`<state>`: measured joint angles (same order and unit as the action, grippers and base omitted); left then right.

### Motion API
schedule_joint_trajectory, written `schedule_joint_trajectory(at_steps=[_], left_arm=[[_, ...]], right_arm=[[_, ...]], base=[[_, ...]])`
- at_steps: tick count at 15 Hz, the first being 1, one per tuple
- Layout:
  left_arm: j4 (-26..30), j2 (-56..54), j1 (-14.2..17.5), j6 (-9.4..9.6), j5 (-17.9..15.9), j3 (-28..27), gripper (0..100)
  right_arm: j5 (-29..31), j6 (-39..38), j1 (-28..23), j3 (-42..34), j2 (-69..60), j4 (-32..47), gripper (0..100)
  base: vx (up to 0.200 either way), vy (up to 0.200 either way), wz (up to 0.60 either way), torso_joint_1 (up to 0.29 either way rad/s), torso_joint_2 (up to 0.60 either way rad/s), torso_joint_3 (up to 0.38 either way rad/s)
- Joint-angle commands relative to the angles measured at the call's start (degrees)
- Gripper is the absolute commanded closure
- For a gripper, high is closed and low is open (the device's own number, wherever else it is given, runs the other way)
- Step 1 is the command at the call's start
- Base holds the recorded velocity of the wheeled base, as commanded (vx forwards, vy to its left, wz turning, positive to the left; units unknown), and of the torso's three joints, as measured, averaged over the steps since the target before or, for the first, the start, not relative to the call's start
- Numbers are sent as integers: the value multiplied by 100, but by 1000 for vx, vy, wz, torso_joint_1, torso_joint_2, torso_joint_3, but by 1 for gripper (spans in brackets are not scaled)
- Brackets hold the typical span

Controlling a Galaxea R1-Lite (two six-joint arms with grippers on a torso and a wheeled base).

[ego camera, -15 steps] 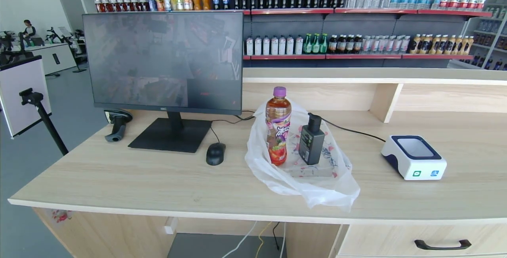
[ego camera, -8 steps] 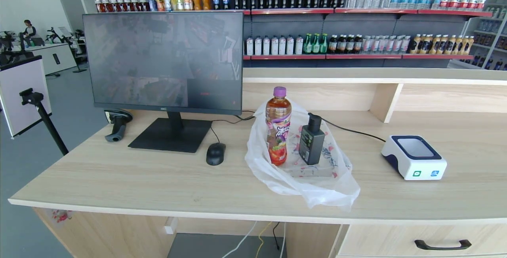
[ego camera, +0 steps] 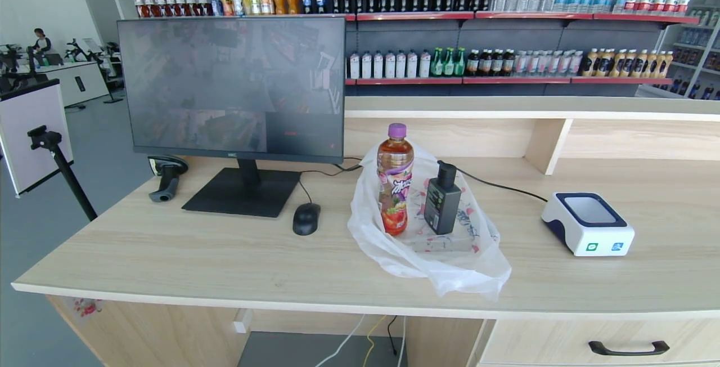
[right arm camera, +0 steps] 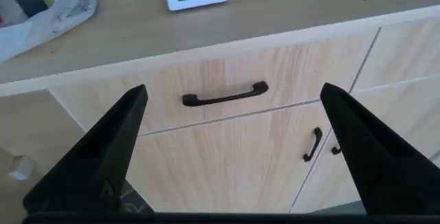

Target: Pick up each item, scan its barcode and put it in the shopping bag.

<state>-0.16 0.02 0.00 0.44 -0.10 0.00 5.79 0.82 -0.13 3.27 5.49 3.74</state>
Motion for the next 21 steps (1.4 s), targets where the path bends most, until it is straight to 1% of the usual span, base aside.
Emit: schedule_joint_trajectory(at_steps=[1, 3, 8, 9, 10, 17, 18, 20, 21], left_arm=[[-2, -2, 0, -9, 1, 0, 100], [-2, -2, 0, 0, 1, 0, 100], [-19, -2, 0, 0, 1, 0, 100], [-19, -2, 0, -79, 10, 0, 100], [-19, -2, 0, -105, 19, 0, 100], [-19, -2, 0, -105, 10, 0, 100], [-19, -2, 0, -97, 10, 0, 100], [-19, -2, 0, 44, 1, 0, 100], [-19, -2, 0, 44, 1, 0, 100]], right_arm=[[-342, 270, 22, -327, -549, -401, 0], [-394, 349, 22, -309, -549, -374, 0], [-430, 252, 22, -309, -549, -365, 0], [-430, 200, 22, -309, -549, -365, 0], [-421, 200, 22, -309, -549, -365, 0], [-421, 226, 22, -309, -549, -357, 0], [-421, 226, 22, -309, -549, -357, 0], [-421, 191, 22, -318, -549, -357, 0], [-421, 200, 22, -318, -549, -357, 0]], base=[[0, 0, 0, 0, 0, 0], [0, 0, 0, 0, 0, 0], [0, 0, 0, 0, 0, 0], [-200, 0, 0, 2, 2, 2], [-200, 0, 0, -2, 2, 2], [-200, 0, 0, 2, 2, 4], [-200, 0, 0, 2, -2, -2], [0, 0, 0, 0, 0, 0], [0, 0, 0, 0, 0, 0]])
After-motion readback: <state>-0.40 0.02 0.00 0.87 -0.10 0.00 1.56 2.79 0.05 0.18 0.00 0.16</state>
